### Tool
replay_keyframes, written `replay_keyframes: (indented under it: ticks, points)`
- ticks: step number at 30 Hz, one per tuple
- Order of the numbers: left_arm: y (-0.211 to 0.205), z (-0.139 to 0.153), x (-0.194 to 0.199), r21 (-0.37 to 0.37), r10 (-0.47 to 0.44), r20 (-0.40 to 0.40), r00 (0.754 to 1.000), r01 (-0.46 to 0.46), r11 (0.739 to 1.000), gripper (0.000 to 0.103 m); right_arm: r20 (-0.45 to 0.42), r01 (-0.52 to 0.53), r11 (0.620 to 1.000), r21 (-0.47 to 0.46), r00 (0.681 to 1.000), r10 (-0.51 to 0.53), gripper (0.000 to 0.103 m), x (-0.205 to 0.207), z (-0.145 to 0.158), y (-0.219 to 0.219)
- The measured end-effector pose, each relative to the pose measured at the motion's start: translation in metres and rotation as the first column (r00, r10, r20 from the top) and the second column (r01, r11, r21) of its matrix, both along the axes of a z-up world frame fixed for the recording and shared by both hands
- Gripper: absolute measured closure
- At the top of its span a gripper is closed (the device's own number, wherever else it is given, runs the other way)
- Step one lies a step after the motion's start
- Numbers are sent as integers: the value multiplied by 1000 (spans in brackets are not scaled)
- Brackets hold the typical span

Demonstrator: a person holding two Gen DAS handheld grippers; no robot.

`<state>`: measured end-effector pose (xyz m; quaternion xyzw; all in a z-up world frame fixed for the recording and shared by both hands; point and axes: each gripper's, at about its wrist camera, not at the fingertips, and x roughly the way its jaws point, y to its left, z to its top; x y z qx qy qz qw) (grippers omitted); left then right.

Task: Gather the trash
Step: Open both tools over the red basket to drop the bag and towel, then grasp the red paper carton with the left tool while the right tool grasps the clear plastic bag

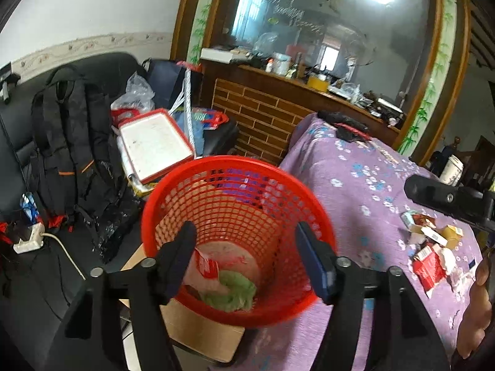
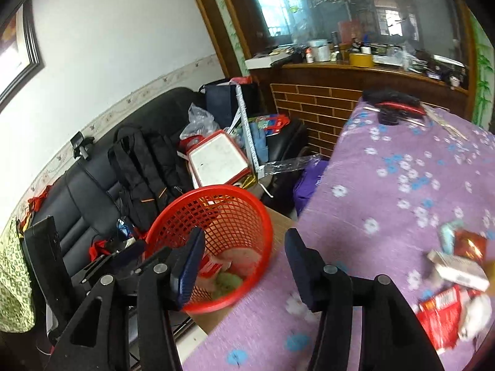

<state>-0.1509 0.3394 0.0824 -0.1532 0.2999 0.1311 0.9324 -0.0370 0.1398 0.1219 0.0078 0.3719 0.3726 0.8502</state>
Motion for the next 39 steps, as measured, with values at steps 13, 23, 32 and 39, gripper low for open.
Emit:
replay_keyframes:
  ticks: [13,23,32,39]
  points:
    - [-122,1,4,50,-213,-1,977,213,976,28,-12,206,978,6,978,-206,37,-43,-23,-148]
    - [-197,-9,23,29,-353,-77,933,356,934,28,-55,419,905,71,908,-416,37,-52,-32,-274]
    - [-256,-22,57,-32,-448,-167,878,449,893,28,-122,563,816,133,826,-550,37,-52,-38,-351]
    - [-335,-27,70,163,-516,-219,828,552,818,27,-128,587,798,136,809,-574,37,-54,-48,-371]
